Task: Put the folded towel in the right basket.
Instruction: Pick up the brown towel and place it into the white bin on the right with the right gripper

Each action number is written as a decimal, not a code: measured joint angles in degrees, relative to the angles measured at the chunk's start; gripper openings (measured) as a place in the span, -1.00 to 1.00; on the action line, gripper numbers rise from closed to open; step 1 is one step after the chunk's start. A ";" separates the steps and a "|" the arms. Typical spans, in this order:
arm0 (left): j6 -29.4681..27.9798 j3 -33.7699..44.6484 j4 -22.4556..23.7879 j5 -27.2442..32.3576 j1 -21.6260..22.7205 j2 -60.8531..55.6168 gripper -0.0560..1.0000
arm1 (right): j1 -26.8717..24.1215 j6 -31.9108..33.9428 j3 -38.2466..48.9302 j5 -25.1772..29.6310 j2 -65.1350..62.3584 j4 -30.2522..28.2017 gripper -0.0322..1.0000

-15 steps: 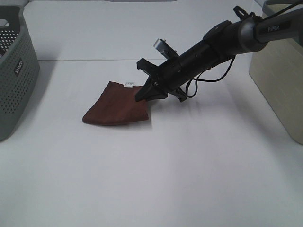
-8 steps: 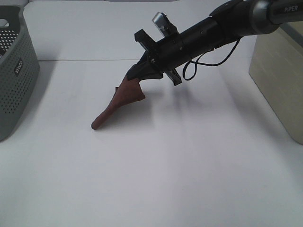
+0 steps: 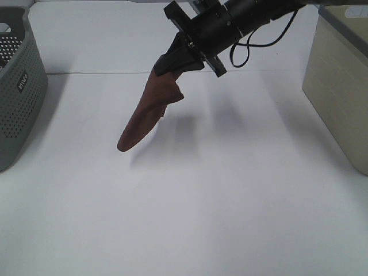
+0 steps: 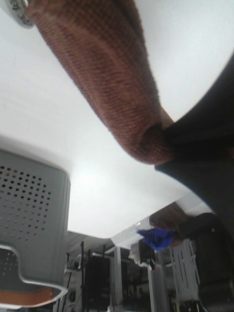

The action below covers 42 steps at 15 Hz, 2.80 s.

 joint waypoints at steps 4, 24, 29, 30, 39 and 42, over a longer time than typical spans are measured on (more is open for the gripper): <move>0.00 0.00 0.00 0.00 0.00 0.00 -0.89 | 0.00 9.85 -16.44 2.23 -0.11 -17.42 -0.87; 0.00 0.00 0.00 0.00 0.00 0.00 -0.89 | -7.73 16.96 -24.24 2.69 -8.48 -58.16 -0.87; 0.00 0.00 0.00 0.00 0.00 0.00 -0.89 | -17.30 15.81 -24.24 2.69 -12.83 -56.21 -0.87; 0.00 0.00 0.00 0.00 0.00 0.00 -0.89 | -19.37 15.47 -24.24 2.75 -13.18 -55.58 -0.87; 0.00 0.00 0.00 0.00 0.00 0.00 -0.89 | -30.65 14.55 -14.78 2.64 -13.35 -53.29 -0.87; 0.00 0.00 0.00 0.00 0.00 0.00 -0.89 | -30.65 15.01 -11.46 2.81 -12.38 -55.35 -0.87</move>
